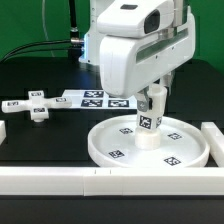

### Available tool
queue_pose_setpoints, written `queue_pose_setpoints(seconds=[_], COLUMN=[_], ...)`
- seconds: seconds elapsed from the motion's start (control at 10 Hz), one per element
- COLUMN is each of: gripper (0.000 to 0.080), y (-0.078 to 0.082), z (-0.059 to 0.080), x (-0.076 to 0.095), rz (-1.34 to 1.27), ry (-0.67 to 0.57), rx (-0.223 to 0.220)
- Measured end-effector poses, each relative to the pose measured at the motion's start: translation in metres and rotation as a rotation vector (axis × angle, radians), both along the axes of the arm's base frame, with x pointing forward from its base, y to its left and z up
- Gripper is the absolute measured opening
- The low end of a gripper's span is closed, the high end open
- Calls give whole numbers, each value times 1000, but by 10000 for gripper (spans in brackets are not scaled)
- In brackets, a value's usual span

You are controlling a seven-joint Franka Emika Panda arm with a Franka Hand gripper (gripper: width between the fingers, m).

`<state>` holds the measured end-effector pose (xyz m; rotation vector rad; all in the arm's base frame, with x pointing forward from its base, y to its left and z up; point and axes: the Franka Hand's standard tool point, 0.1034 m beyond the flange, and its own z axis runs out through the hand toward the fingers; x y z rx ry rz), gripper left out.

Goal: Assemble round table

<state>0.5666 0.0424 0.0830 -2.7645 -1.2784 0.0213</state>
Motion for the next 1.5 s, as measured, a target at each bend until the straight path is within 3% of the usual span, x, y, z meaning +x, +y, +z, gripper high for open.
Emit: queue_pose_setpoints(seconds=[0.3,0.8,1.1,1.5], gripper=[406,407,407,407], y=[-5,-9,-12,-14], z=[-1,-1,-2,-2], x=[-3,-2,-10,-10], rz=[-360,-673,-1113,-1461], ry=[38,66,76,113], rx=[23,6,3,13])
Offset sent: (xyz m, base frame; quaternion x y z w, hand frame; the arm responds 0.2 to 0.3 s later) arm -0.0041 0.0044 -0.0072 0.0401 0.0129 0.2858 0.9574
